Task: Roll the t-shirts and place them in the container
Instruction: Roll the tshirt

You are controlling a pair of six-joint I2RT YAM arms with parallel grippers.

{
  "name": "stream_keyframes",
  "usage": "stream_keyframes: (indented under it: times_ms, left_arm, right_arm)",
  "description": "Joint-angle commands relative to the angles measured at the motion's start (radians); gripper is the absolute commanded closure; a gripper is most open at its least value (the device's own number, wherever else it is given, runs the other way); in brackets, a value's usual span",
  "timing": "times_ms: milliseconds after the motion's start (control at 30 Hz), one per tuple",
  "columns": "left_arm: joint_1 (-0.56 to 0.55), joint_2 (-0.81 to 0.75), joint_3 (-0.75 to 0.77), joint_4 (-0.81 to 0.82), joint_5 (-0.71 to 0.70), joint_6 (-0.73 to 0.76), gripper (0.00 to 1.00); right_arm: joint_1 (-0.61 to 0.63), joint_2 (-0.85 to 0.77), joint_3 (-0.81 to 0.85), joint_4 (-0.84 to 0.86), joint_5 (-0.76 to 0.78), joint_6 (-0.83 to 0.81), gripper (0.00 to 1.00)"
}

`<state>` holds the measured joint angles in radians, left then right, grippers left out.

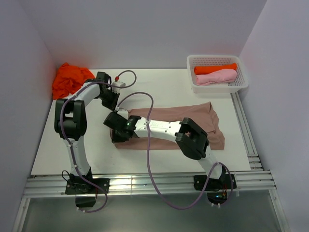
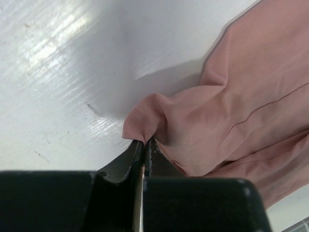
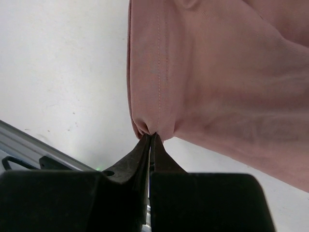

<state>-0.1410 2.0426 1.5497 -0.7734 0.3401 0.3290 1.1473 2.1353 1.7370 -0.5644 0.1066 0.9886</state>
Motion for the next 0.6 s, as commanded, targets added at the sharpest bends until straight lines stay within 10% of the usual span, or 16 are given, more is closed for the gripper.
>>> stream_keyframes:
  times_ms: [0,567]
  left_arm:
    - [-0.028,-0.033,0.058,-0.009,-0.021,-0.024,0.97]
    - [-0.129,0.019,0.131,-0.046,-0.092,-0.067,0.89]
  right_arm:
    - [-0.006,-0.075,-0.046,0.043,0.021,0.018,1.00]
    - [-0.021,-0.181,-0.301,0.210,0.047,0.101,1.00]
